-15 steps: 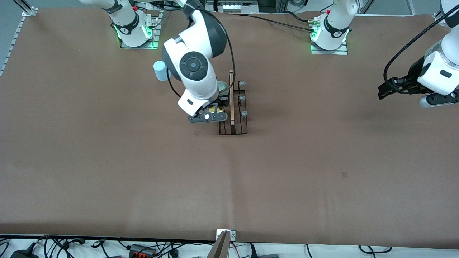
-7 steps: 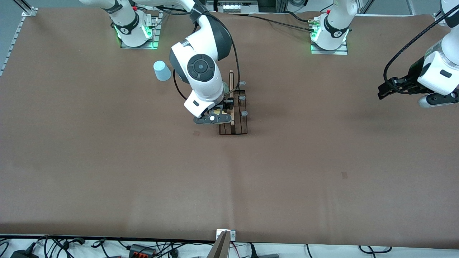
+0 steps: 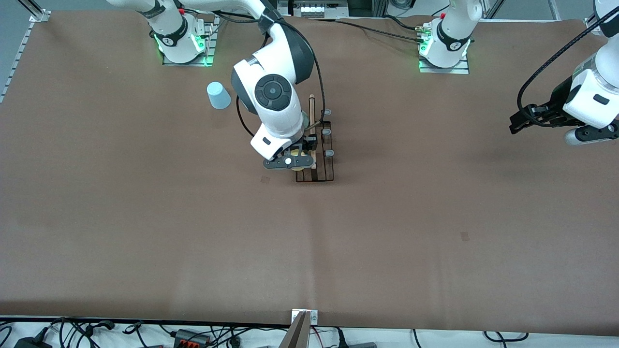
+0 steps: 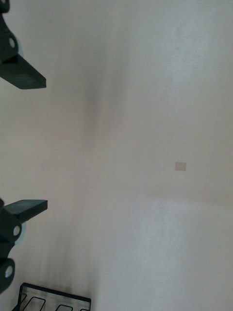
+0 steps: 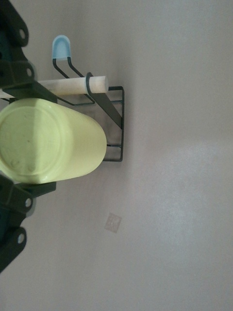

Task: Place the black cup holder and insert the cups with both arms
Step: 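Lower the yellow cup onto a rack peg and open the right gripper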

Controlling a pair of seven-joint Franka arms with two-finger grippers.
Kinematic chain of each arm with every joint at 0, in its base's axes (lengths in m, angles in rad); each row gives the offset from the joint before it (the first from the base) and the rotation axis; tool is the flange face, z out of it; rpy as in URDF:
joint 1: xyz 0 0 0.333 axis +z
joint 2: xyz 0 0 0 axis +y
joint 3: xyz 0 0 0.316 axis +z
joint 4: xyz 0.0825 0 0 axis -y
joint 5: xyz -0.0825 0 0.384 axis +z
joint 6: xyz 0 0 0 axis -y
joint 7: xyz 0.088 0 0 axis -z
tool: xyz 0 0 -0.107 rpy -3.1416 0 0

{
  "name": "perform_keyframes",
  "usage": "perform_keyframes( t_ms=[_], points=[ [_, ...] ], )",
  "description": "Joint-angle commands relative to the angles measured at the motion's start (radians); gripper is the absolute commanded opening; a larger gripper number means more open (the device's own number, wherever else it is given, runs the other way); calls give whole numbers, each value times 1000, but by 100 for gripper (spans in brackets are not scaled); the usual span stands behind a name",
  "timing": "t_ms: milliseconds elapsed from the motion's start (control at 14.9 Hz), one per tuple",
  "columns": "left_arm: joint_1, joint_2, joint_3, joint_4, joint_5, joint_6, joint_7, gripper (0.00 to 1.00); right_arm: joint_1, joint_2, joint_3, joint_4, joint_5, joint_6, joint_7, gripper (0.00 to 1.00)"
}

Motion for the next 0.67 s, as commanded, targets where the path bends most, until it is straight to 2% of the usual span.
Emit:
perform_keyframes(
  t_ms=[0, 605],
  points=[
    [7, 1, 0, 15, -18, -17, 15, 100, 15, 3, -9, -8, 0, 14, 14, 27],
    [8, 1, 8, 15, -18, -17, 17, 100, 17, 13, -9, -10, -1, 14, 13, 27]
  ],
)
